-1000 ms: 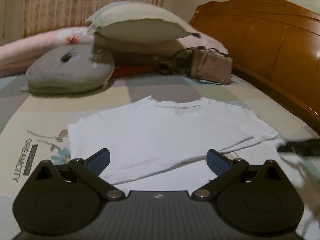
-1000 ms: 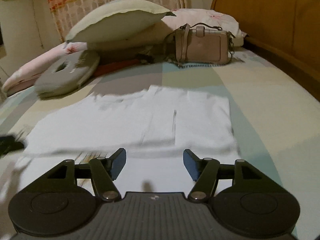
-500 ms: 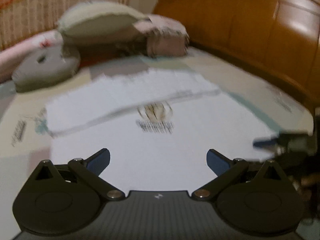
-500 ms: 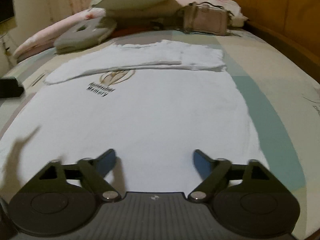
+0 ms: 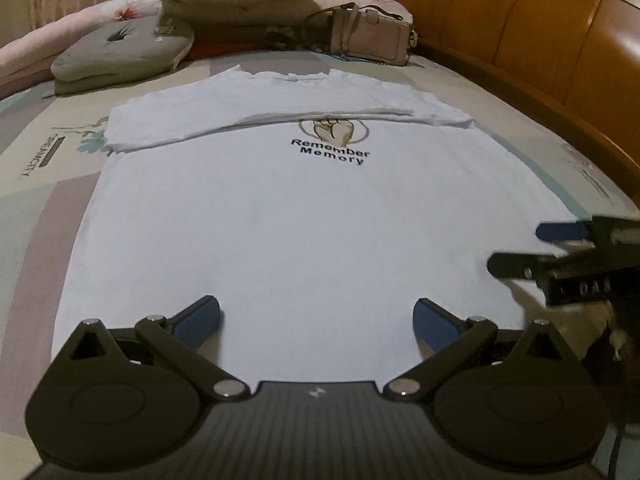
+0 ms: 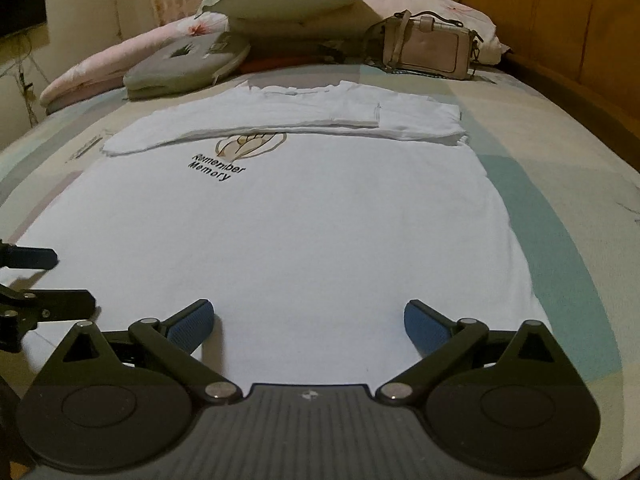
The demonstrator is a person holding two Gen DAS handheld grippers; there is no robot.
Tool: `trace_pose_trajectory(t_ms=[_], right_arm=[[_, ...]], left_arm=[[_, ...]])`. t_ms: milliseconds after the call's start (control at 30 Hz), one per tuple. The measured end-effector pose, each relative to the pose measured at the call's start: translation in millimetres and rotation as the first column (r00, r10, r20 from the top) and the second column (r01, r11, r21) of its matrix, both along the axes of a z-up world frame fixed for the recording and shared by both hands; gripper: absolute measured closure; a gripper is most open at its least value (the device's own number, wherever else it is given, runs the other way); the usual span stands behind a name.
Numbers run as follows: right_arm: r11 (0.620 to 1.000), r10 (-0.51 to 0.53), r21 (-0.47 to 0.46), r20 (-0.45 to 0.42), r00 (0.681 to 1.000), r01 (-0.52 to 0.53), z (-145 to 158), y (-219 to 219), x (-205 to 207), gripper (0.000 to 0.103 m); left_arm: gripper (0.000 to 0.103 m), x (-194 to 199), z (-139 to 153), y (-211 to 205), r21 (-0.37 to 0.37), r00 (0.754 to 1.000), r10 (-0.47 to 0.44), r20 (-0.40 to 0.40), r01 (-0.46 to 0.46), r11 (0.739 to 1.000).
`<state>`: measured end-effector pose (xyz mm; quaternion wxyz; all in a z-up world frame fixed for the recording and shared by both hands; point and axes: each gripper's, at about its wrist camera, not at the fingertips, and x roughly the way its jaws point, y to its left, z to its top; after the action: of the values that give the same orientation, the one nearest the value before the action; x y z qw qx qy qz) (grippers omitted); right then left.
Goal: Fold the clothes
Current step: 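Lower both grippers to the hem edge of the white shirt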
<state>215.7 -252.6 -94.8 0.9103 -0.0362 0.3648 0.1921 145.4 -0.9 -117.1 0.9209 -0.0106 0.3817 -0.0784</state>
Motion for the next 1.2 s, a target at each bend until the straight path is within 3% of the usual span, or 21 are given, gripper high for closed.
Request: trace_pose_trajectory(t_ms=[133, 267, 567, 700, 833, 1000, 1200], right_arm=[[1.0, -0.006, 0.01, 0.001, 1.0, 0.006, 0, -1, 0, 0.0], [1.0, -0.006, 0.011, 0.005, 1.0, 0.005, 0, -1, -1, 0.0], [1.0, -0.011, -0.028, 0.009, 1.0, 0.011, 0, 5, -1, 0.0], [0.999, 0.003, -0.042, 0.028, 1.0, -0.002, -1, 6, -5, 0.0], [0.998, 0.034, -0.058, 0.061, 0.998, -0.03, -3, 3, -13, 0.0], [0.985, 0.112, -0.131, 0.022, 0.994, -0.108, 5, -2, -22, 0.0], [0.969, 0.172, -0.186, 0.031, 0.985, -0.164, 22, 0, -35, 0.0]], left_arm=[[0.001, -12, -4, -4, 0.051, 0.999, -0.031, 0.032, 0.029, 0.998], [0.001, -15, -5, 0, 0.031, 0.998, -0.028, 0.048, 0.027, 0.999], [0.0, -6, -6, -9, 0.076, 0.999, -0.014, 0.041, 0.01, 0.997], [0.0, -14, -11, -8, 0.072, 0.996, -0.014, 0.088, 0.008, 0.997], [0.0, -19, -10, -7, 0.082, 0.995, -0.016, 0.094, 0.008, 0.997], [0.001, -23, -1, -2, 0.107, 0.999, -0.023, 0.048, 0.018, 0.994], [0.001, -37, 11, -15, 0.177, 0.989, -0.099, 0.108, 0.078, 0.981]])
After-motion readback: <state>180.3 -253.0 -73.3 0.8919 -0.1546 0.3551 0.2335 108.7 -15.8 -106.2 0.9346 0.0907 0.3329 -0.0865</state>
